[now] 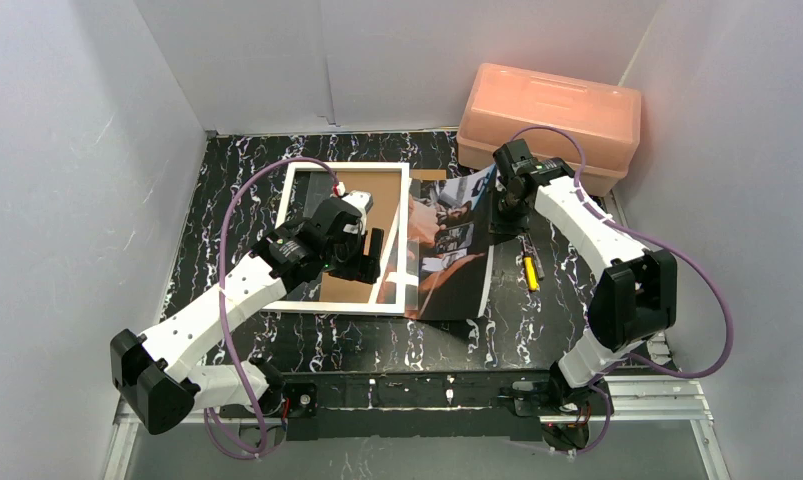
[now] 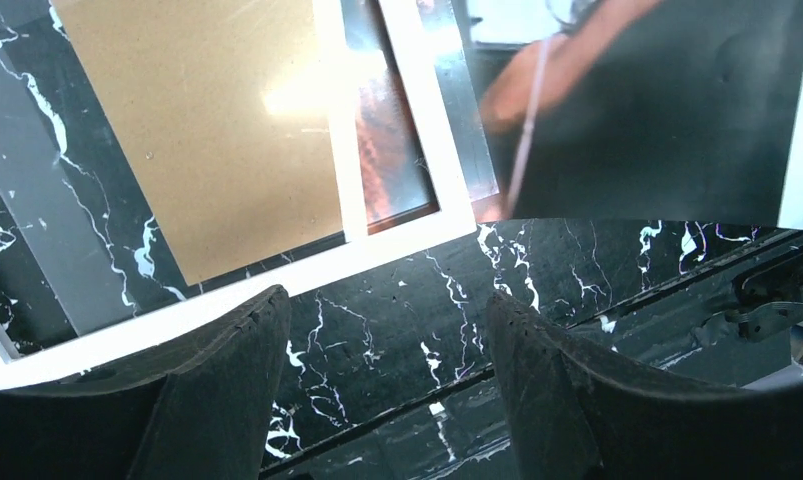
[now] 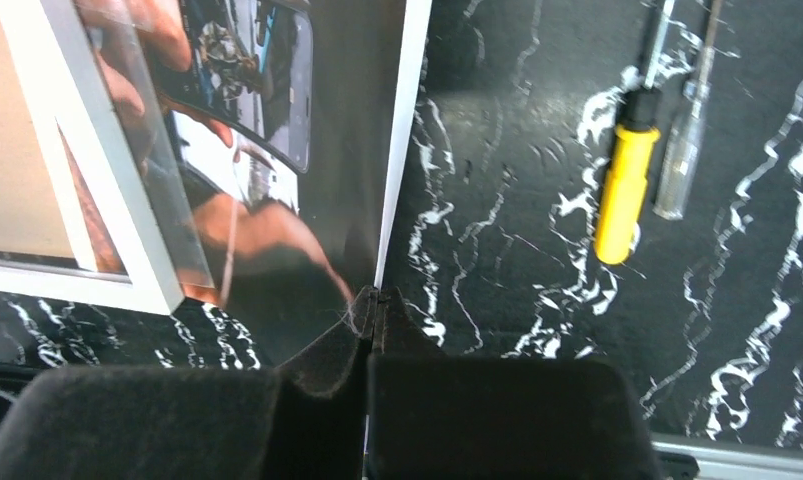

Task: Take the photo out of the frame
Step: Pick up the photo from the photo frame.

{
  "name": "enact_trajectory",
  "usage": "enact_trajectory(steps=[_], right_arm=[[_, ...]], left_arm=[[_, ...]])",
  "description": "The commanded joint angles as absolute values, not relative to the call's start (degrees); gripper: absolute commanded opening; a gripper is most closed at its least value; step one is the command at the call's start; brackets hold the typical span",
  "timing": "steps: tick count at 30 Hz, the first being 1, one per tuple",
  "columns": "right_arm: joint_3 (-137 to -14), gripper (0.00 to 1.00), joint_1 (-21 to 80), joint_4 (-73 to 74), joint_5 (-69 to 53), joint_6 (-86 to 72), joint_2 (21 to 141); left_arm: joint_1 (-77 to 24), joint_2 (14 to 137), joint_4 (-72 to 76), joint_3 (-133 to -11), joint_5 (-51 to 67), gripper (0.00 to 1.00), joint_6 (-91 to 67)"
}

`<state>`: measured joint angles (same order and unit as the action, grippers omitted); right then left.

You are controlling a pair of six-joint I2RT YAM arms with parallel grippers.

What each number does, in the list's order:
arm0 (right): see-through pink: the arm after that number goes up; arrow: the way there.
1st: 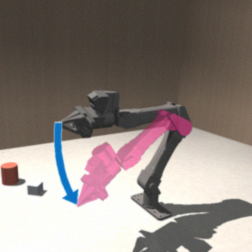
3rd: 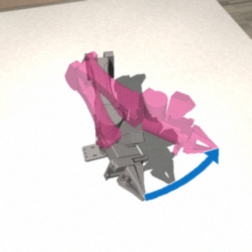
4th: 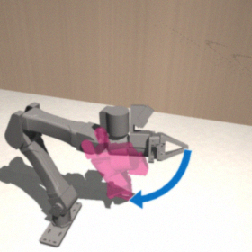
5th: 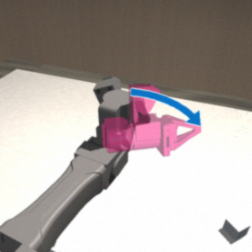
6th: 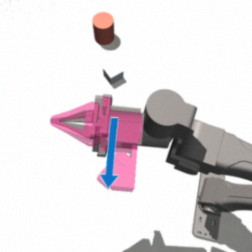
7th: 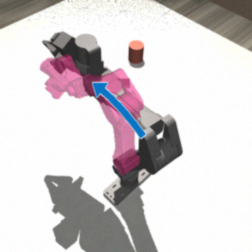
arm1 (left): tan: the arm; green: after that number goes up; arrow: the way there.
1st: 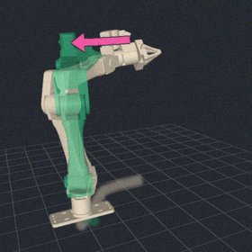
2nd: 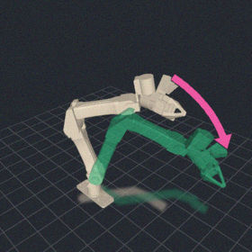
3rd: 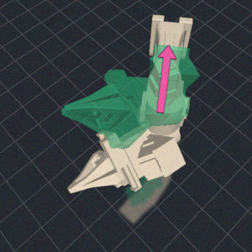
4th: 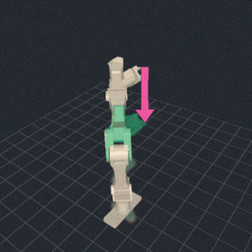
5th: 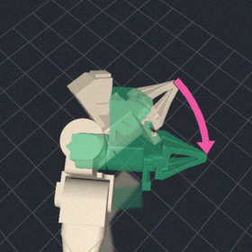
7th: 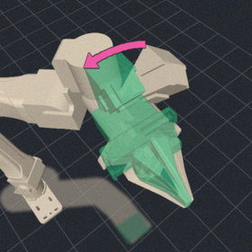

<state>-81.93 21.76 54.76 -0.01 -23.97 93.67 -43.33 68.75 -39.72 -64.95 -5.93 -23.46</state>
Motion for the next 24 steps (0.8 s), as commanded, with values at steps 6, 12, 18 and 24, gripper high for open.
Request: enact_trajectory(steps=[6,12,18,24], right_arm=[[-81.7,0.01,21.4,64.5,14.1,-22.8,83.9],[-80.2,0.01,21.3,68.2,22.7,-24.0,79.1],[-79.4,0.01,21.3,71.7,35.6,-25.7,76.7],[-79.8,0.01,21.3,73.8,43.7,-24.6,77.0]], left_arm=[[-42.2,64.3,-42.9,-62.0,-8.2,0.69,-26.0],[-42.1,63.7,-43.8,-61.7,-10.2,0.68,-27.2],[-41.7,63.2,-44.8,-61.6,-12.4,0.68,-28.0],[-41.2,62.3,-45.8,-61.4,-13.9,0.67,-28.4]])
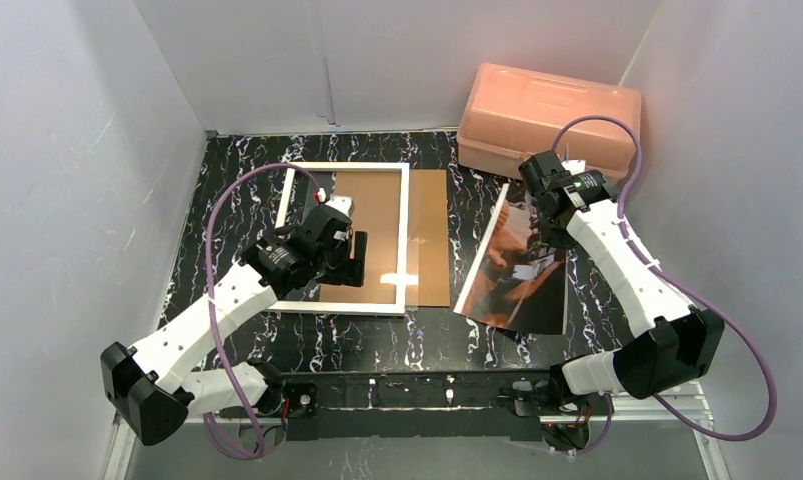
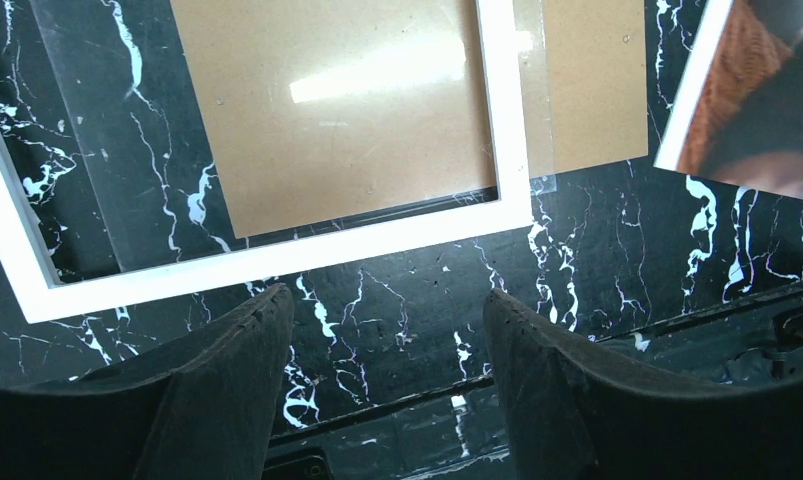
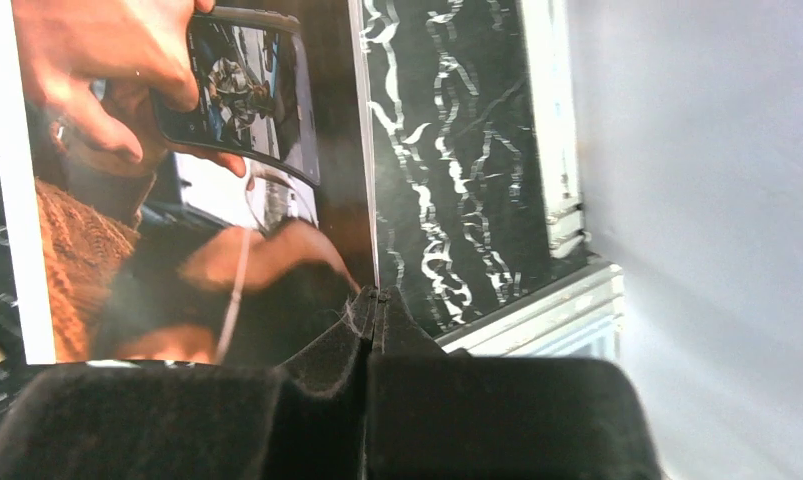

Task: Take the photo out of the frame
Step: Pick up the photo from the photo frame, then place the photo at the center of the board.

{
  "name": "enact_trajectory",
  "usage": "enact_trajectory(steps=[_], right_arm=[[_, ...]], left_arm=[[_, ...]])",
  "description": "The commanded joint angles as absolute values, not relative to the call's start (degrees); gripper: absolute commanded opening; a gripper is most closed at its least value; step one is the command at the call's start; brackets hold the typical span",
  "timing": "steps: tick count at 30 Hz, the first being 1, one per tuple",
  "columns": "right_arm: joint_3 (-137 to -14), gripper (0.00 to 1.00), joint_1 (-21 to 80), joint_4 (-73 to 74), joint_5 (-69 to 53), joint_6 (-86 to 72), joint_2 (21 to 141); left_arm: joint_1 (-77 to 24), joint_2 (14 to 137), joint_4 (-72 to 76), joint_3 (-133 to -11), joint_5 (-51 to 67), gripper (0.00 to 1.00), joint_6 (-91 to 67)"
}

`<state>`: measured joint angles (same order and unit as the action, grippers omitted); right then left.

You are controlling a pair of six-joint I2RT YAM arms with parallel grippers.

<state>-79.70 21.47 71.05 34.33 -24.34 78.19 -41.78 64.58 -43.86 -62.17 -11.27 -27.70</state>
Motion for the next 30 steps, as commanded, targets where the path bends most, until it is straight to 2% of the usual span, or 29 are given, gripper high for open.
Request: enact_trajectory(steps=[1,10,12,15,18,20,21,26,30], right_arm=[[-79.9,0.01,21.3,73.8,44.3,-24.2,76.9],[-78.8,0.01,21.3,69.9,41.3,-17.4,77.7],[-78.8,0.04,21.3,69.9,42.4,-17.5,78.2],[-79.1,0.3,21.3,70.9,45.1,-18.9,78.9],[-79.5,0.37,21.3,72.3,48.9,-21.2,79.9],[-80.3,0.47,21.3,74.0,51.5,-23.7,81.1],[-81.2,0.48,21.3,74.5,51.5,-24.1,81.8],[-82.5,0.52,21.3,68.8,36.3,-20.1,81.1],[-80.7,0.71,21.4,59.4,19.9,-19.8,79.1]], left_arm=[[-41.1,62.1,-45.7,-61.1,-13.9,0.67,-28.6],[-39.6,63.2,-45.3,-61.6,-14.2,0.66,-29.6],[-38.9,63.7,-45.3,-61.8,-14.1,0.66,-29.9],[-37.4,64.5,-45.9,-62.5,-14.9,0.66,-30.2],[-36.4,65.4,-47.0,-63.8,-17.9,0.67,-30.1],[-35.8,66.0,-48.3,-64.5,-20.8,0.74,-31.0],[-35.2,66.2,-48.7,-64.9,-21.9,0.78,-31.3],[-29.5,67.0,-48.4,-64.5,-21.8,0.87,-31.3],[-23.3,67.1,-46.7,-63.7,-18.9,0.97,-30.2]])
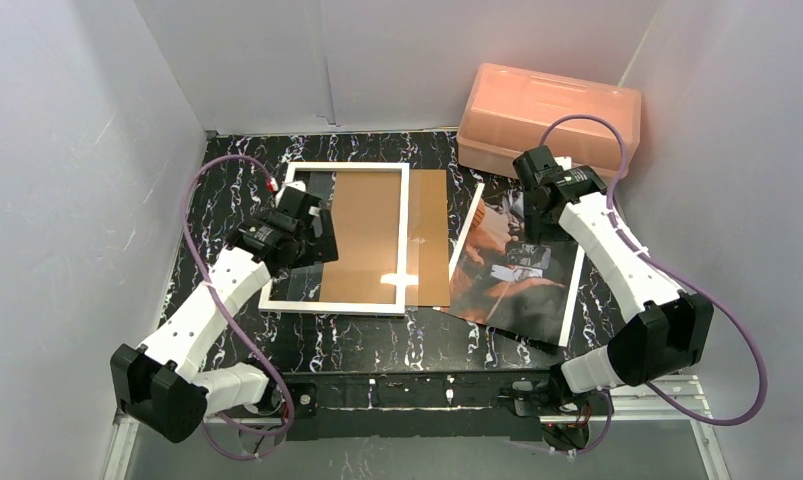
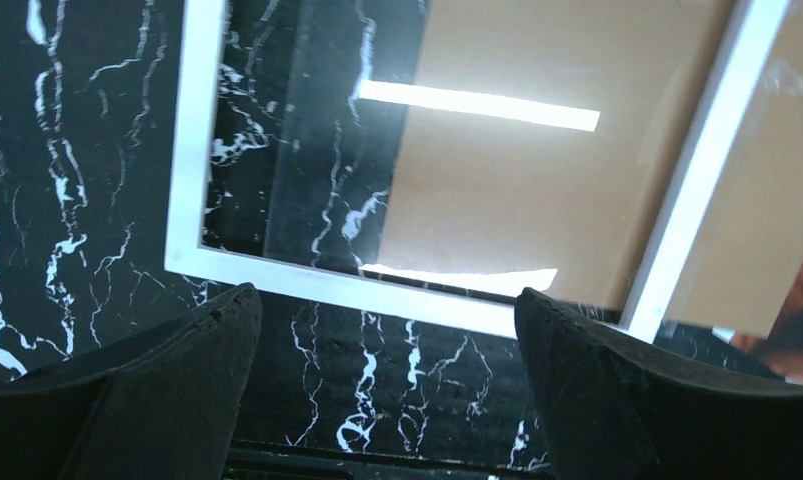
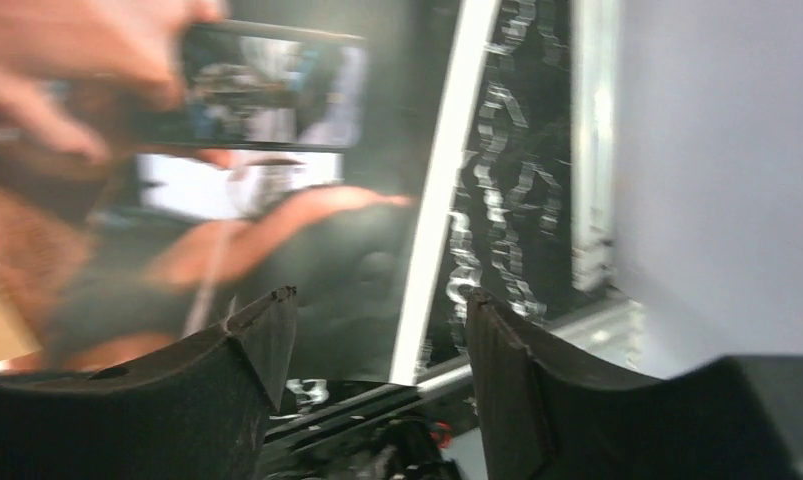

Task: Take the photo out of the frame
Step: Place the photo at the center of the board, then adjust the photo frame at the center of the board.

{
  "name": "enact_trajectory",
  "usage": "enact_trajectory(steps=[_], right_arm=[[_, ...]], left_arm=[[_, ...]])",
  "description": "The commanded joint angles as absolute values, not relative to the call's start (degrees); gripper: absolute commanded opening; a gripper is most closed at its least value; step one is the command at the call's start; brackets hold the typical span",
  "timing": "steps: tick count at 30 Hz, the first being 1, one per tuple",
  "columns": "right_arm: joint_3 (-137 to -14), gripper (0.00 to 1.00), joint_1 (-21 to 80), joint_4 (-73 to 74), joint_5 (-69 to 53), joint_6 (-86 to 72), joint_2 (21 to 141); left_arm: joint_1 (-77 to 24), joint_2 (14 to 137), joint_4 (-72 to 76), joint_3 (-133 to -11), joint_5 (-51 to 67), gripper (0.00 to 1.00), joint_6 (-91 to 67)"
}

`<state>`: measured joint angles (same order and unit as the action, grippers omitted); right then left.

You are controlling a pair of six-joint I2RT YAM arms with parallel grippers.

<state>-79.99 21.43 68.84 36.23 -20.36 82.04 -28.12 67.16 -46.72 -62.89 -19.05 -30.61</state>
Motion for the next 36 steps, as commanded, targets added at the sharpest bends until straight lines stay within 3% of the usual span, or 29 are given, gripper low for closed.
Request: enact_trajectory(steps=[1,4,7,14,25,36], right_arm=[[-80.4,0.74,21.4,57.9,16.9,-20.4,79.3],[-79.9,0.8,21.4,53.8,9.7,-22.0,81.0],[-78.9,0.98,21.4,48.7,2.6,-24.3,82.8],[-72.1,0.99,21.6,33.9,-7.9,-30.5,85.2],[-68.2,0.98,22.1,21.9,-12.2,-34.9,92.0],[-69.8,0.99,22.8,14.2,-13.6,-37.0,101.3]], left_arm=[[-21.6,67.1,-46.2,-63.5,-18.2,0.98,-30.0],[-15.9,67.1,-43.4,-62.6,-12.9,0.98,-28.7],[-9.7,68.9,-41.2,-62.6,-8.0,0.98,-27.8],[-1.0,77.8,-38.4,-65.0,-0.3,0.98,-26.5],[9.5,90.3,-34.5,-70.0,9.6,0.98,-19.9],[10.5,100.4,-35.9,-75.5,11.8,0.96,-15.7]])
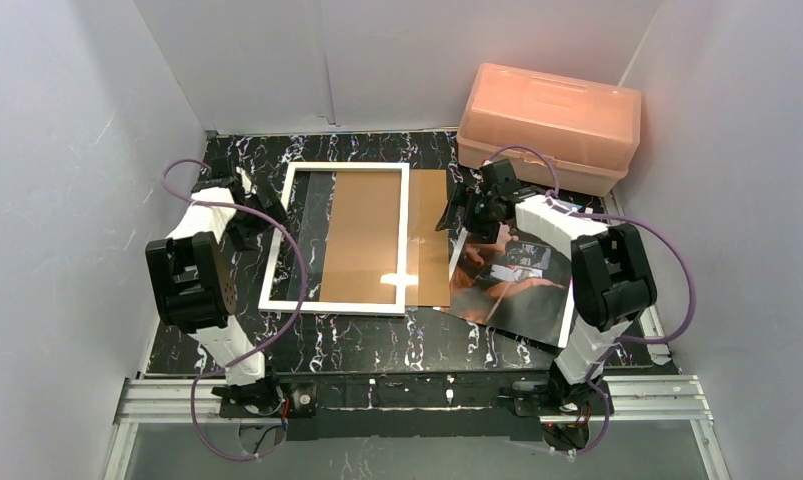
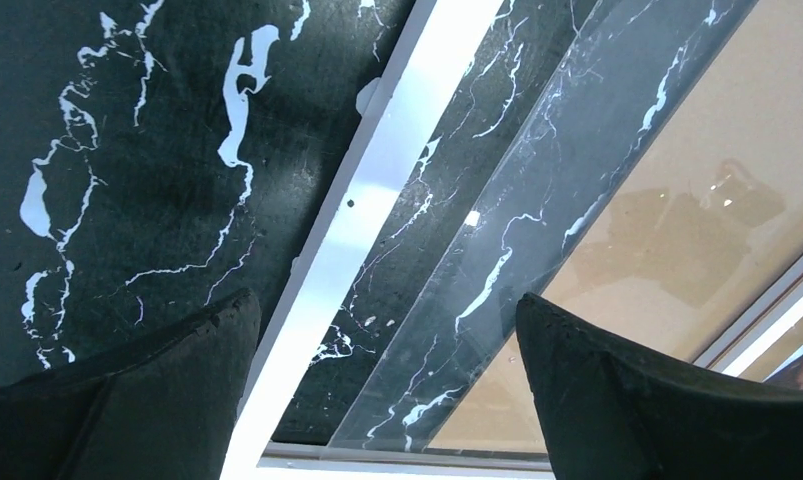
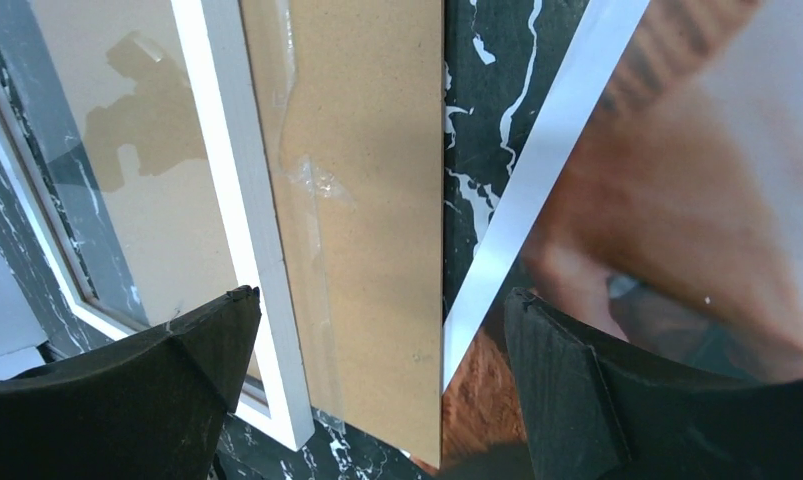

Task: Take the photo out of the frame
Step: Adjust the photo frame at the center of the board.

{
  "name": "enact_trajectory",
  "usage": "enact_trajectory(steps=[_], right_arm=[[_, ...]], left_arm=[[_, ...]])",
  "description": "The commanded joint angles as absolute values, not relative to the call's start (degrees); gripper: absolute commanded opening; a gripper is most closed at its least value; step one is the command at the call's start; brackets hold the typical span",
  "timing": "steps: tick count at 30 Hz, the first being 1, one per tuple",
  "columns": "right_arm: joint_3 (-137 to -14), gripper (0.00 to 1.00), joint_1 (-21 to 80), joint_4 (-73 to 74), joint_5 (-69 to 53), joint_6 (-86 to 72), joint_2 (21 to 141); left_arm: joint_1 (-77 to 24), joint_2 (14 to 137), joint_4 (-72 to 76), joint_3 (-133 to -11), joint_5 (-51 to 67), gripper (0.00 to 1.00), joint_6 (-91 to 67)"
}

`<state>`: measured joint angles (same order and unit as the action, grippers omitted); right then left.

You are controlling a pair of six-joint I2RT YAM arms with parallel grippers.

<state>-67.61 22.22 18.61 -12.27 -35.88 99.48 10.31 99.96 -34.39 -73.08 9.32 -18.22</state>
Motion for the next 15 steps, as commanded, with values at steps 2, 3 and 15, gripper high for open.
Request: enact_trajectory(steps=[2,3,15], right_arm=[[-70.0,0.99,23.1,13.4,-13.8,-37.6,102.4],[-70.0,0.99,23.4,12.9,-13.9,-37.9,103.1],[-72.7,0.98,24.0,12.9,-13.8,-39.2,108.5]], left_arm=[[10.5,101.7,-36.4,-75.9,12.2,0.92,-14.9],[10.5,102.3,-36.6,-76.0,12.2,0.91,-14.7],[10.6,107.8,-37.8,-78.0,12.3,0.89,-12.6]])
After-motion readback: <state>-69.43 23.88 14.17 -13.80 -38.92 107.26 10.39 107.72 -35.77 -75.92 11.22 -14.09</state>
